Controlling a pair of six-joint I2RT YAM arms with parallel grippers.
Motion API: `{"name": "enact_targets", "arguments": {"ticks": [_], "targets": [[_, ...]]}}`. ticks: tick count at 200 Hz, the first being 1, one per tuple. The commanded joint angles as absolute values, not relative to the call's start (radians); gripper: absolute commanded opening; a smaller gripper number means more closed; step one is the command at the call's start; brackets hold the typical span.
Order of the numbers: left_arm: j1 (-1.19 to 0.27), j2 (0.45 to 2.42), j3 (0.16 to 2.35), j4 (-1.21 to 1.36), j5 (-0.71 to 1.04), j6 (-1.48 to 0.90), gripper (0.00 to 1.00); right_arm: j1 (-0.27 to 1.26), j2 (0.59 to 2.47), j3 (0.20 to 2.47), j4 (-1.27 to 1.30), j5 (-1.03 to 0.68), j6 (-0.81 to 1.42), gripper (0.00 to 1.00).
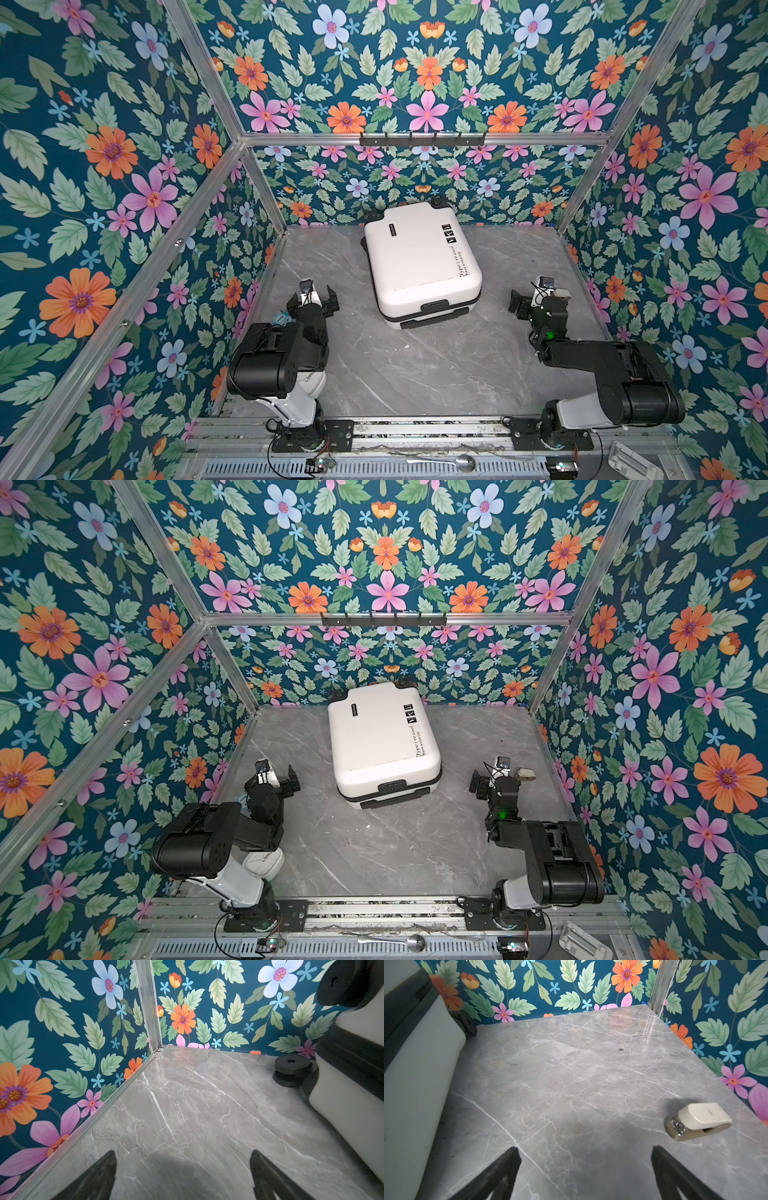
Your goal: Pack the luggage
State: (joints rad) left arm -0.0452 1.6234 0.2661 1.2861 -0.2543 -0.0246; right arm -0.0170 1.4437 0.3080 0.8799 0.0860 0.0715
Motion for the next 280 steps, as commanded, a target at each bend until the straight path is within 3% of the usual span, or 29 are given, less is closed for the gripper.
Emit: {"name": "enact_targets", "arguments": {"ticks": [1, 280], "targets": [[-0.043, 1.622, 0.267, 1.299, -0.253, -0.029, 1.00, -0.018, 1.440, 0.309, 0.885, 0.086, 0.071, 0.99], [-0.043, 1.619, 0.256, 1.317, -0.259, -0.025, 1.00, -0.017, 1.439, 0.313, 0.882, 0.080, 0.069, 0.99]]}}
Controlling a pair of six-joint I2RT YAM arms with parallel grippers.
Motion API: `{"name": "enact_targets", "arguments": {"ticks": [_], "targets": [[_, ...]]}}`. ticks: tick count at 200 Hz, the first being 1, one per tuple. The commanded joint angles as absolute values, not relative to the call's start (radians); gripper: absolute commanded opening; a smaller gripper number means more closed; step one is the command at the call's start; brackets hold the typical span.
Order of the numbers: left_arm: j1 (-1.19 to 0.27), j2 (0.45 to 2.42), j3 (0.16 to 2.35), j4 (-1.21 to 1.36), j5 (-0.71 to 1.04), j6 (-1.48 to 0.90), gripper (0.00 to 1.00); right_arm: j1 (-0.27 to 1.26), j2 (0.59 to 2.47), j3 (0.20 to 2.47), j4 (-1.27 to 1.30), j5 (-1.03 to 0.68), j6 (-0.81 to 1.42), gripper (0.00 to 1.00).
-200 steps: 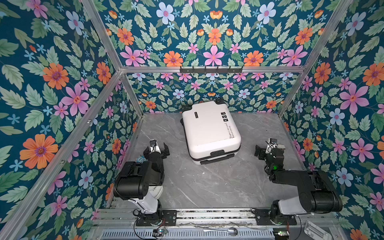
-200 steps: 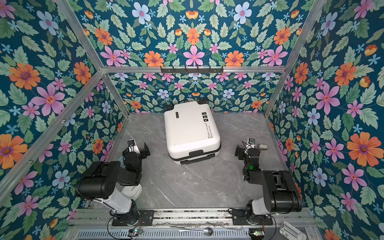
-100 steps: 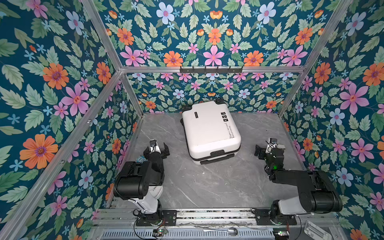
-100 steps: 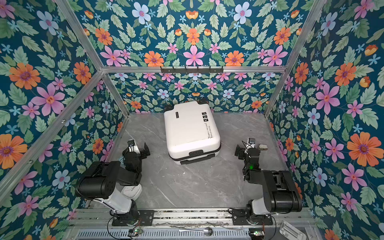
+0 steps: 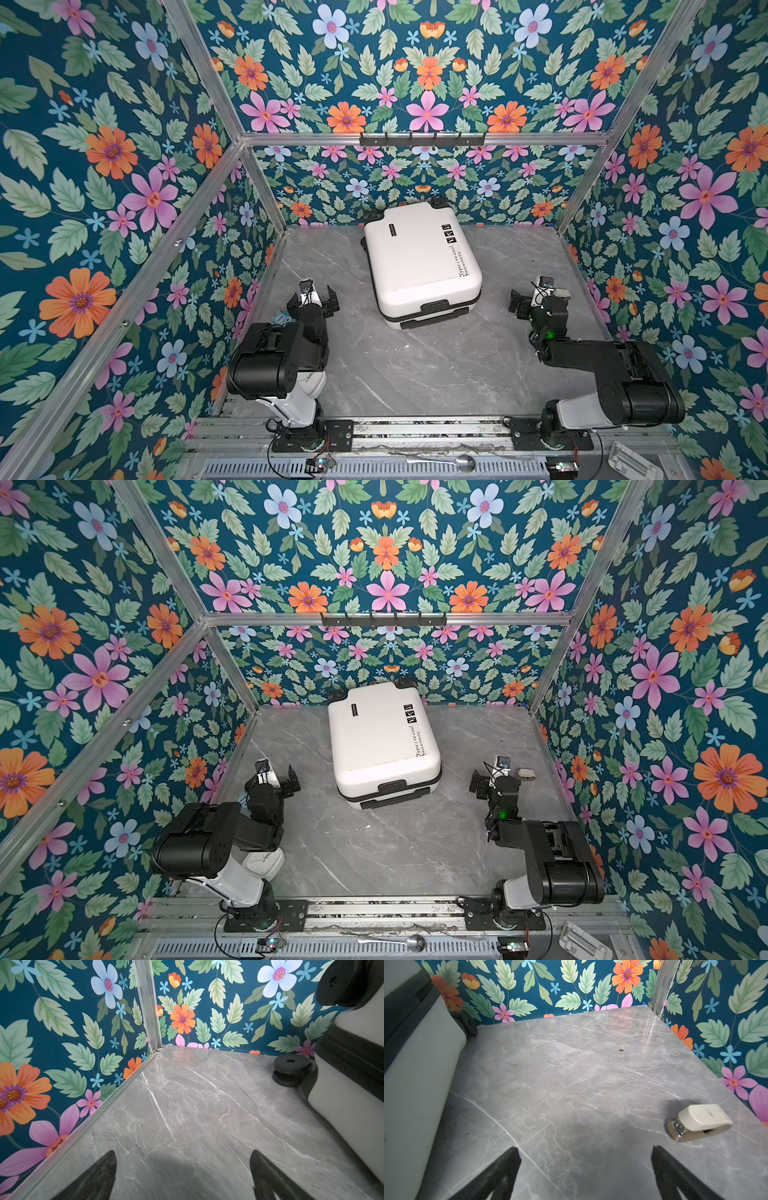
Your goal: Pack the luggage
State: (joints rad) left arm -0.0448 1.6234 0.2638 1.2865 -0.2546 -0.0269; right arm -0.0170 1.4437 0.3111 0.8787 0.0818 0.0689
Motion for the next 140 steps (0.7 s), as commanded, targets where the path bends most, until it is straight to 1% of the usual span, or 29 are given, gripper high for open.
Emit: {"name": "enact_targets", "arguments": {"ticks": [1, 8, 16, 24, 29, 37, 47, 63, 76, 88, 105, 129, 140], "targets": [[-0.043, 1.619, 0.254, 1.318, -0.259, -0.025, 1.00, -0.017, 1.439, 0.312, 0.882, 0.080, 0.069, 0.99], [-0.043, 1.618, 0.228, 1.364, -0.271, -0.029, 1.00, -0.017, 1.438, 0.307, 0.890, 0.081, 0.068, 0.99], [-0.043, 1.618, 0.167, 1.476, -0.281, -0.045, 1.00, -0.017, 1.430, 0.287, 0.927, 0.079, 0.065, 0.99], [-0.026, 1.631, 0.097, 1.606, -0.247, -0.064, 1.00, -0.017, 1.416, 0.235, 0.999, 0.077, 0.063, 0.99], [-0.016, 1.646, 0.063, 1.680, -0.217, -0.073, 1.00, -0.017, 1.408, 0.192, 1.096, 0.079, 0.065, 0.99], [-0.005, 1.622, 0.059, 1.653, -0.212, -0.081, 1.00, -0.017, 1.414, 0.138, 1.202, 0.098, 0.075, 0.99], [-0.005, 1.641, 0.061, 1.680, -0.209, -0.081, 1.00, -0.017, 1.431, 0.113, 1.258, 0.120, 0.082, 0.99], [-0.002, 1.643, 0.069, 1.675, -0.208, -0.078, 1.00, -0.017, 1.441, 0.158, 1.192, 0.124, 0.082, 0.99], [-0.002, 1.650, 0.093, 1.659, -0.217, -0.068, 1.00, -0.017, 1.421, 0.241, 0.982, 0.112, 0.084, 0.99], [-0.002, 1.633, 0.114, 1.593, -0.223, -0.073, 1.00, -0.017, 1.445, 0.303, 0.904, 0.117, 0.081, 0.99], [-0.002, 1.626, 0.150, 1.522, -0.231, -0.070, 1.00, -0.016, 1.437, 0.304, 0.895, 0.119, 0.084, 0.99], [-0.008, 1.616, 0.265, 1.296, -0.201, -0.049, 1.00, -0.017, 1.439, 0.303, 0.900, 0.120, 0.084, 0.99], [-0.021, 1.620, 0.261, 1.306, -0.211, -0.037, 1.00, -0.016, 1.436, 0.304, 0.890, 0.120, 0.085, 0.99]]}}
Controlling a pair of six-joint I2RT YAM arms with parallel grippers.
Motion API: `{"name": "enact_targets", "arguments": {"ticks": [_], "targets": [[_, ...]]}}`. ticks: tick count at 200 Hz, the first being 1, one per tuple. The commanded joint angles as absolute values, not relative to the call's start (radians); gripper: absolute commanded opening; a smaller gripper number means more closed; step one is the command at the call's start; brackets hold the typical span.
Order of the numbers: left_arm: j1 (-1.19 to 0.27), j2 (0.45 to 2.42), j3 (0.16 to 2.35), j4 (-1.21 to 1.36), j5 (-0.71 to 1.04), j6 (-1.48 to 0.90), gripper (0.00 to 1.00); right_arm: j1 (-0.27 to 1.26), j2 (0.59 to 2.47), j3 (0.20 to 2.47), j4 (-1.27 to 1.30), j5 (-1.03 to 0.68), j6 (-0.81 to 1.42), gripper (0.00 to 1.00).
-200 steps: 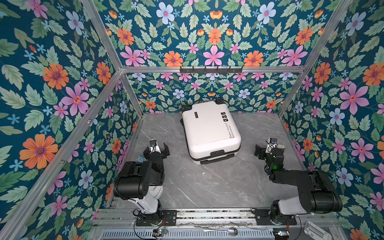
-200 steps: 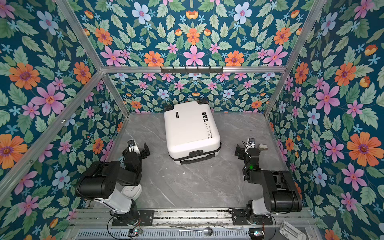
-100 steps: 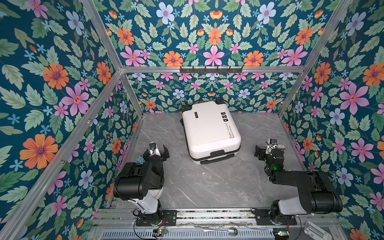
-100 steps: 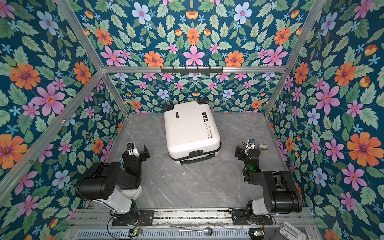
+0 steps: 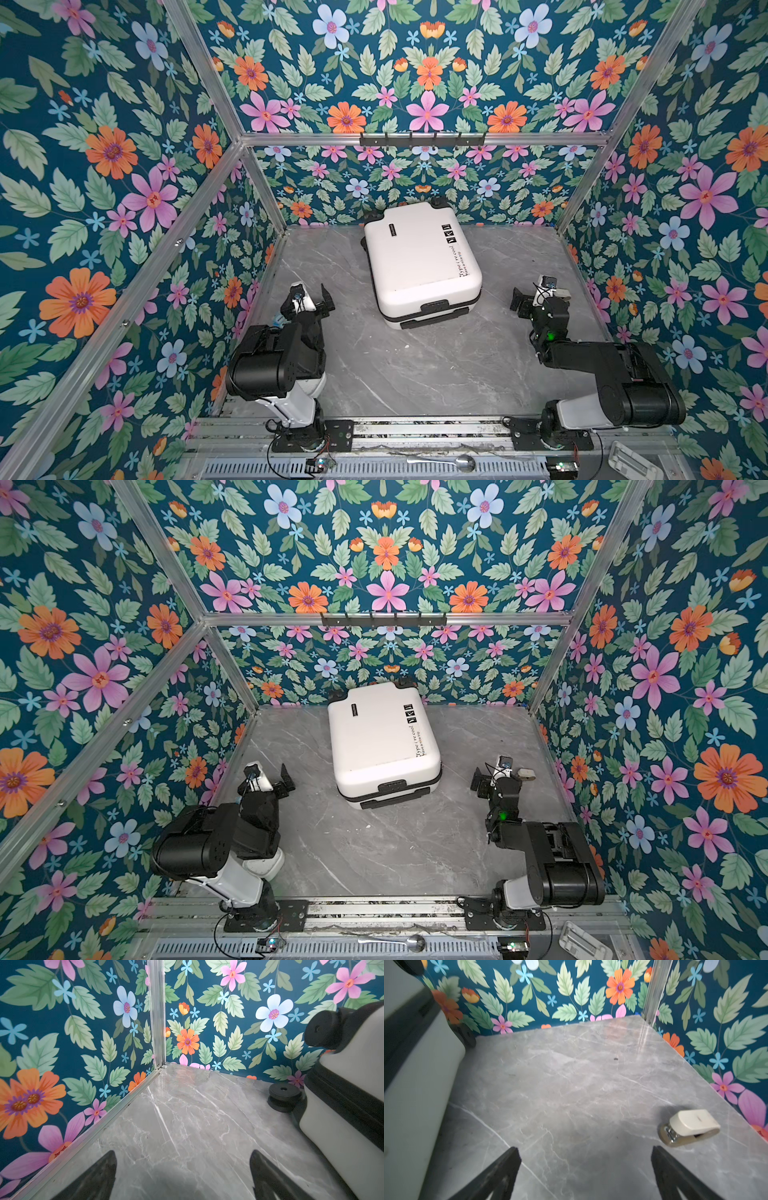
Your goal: Pack the luggage
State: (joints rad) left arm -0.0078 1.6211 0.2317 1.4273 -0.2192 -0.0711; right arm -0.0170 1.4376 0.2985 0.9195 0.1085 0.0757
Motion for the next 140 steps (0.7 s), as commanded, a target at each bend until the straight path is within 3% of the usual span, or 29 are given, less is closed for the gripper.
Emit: {"name": "enact_targets", "arguments": {"ticks": [1, 140], "targets": [[-0.021, 1.620, 0.261, 1.308, -0.211, -0.037, 1.00, -0.017, 1.437, 0.304, 0.891, 0.120, 0.085, 0.99], [-0.025, 1.618, 0.282, 1.265, -0.128, 0.000, 1.00, -0.017, 1.438, 0.304, 0.894, 0.120, 0.083, 0.99]]}}
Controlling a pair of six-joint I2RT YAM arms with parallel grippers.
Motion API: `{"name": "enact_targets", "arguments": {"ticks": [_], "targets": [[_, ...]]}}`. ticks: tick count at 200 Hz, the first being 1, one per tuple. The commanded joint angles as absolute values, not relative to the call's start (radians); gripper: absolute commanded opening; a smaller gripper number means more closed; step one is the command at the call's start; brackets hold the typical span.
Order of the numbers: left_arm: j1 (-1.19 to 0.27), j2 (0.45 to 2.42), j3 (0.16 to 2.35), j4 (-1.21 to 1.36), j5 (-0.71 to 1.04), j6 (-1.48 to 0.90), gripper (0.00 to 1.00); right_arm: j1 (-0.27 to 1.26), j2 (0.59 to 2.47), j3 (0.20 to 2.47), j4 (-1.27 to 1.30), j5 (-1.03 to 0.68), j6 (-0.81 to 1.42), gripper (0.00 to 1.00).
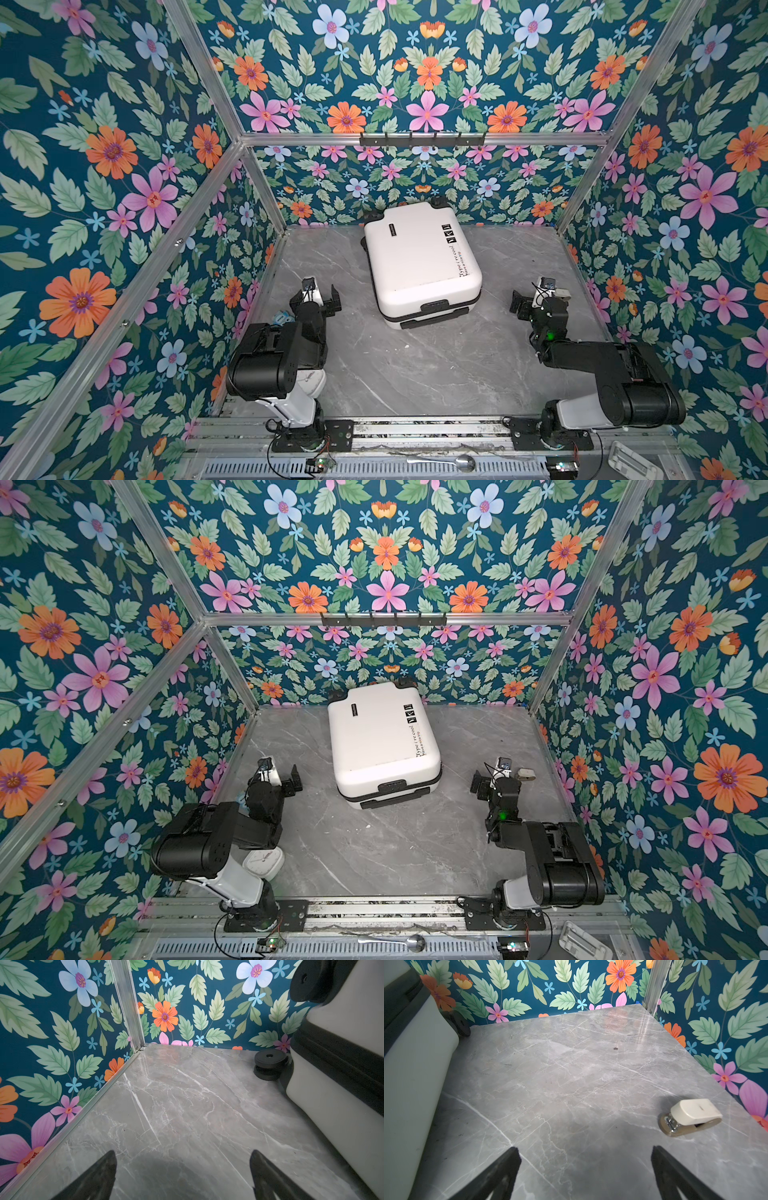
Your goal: Pack the luggage
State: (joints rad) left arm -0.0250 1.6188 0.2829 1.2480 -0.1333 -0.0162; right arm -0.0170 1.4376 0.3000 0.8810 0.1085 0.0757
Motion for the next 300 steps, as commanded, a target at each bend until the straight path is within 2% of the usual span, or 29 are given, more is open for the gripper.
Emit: {"name": "enact_targets", "arguments": {"ticks": [1, 49, 68, 75, 95, 125, 142, 156, 300], "targets": [[-0.025, 1.618, 0.282, 1.265, -0.128, 0.000, 1.00, -0.017, 1.438, 0.304, 0.894, 0.120, 0.083, 0.99], [-0.025, 1.614, 0.260, 1.296, -0.147, -0.009, 1.00, -0.016, 1.436, 0.299, 0.904, 0.122, 0.082, 0.99], [-0.023, 1.621, 0.103, 1.574, -0.237, -0.059, 1.00, -0.017, 1.417, 0.204, 1.074, 0.111, 0.078, 0.99], [0.002, 1.633, 0.046, 1.692, -0.178, -0.085, 1.00, -0.017, 1.419, 0.160, 1.160, 0.110, 0.081, 0.99], [0.020, 1.645, 0.068, 1.680, -0.169, -0.091, 1.00, -0.017, 1.447, 0.127, 1.252, 0.114, 0.078, 0.99], [0.019, 1.639, 0.100, 1.632, -0.191, -0.089, 1.00, -0.017, 1.431, 0.234, 1.036, 0.106, 0.075, 0.99], [0.020, 1.616, 0.186, 1.453, -0.161, -0.077, 1.00, -0.016, 1.438, 0.304, 0.896, 0.119, 0.084, 0.99], [0.002, 1.611, 0.290, 1.234, -0.064, -0.007, 1.00, -0.017, 1.438, 0.306, 0.892, 0.122, 0.086, 0.99], [-0.005, 1.616, 0.288, 1.248, -0.044, 0.005, 1.00, -0.017, 1.438, 0.305, 0.894, 0.121, 0.083, 0.99]]}}
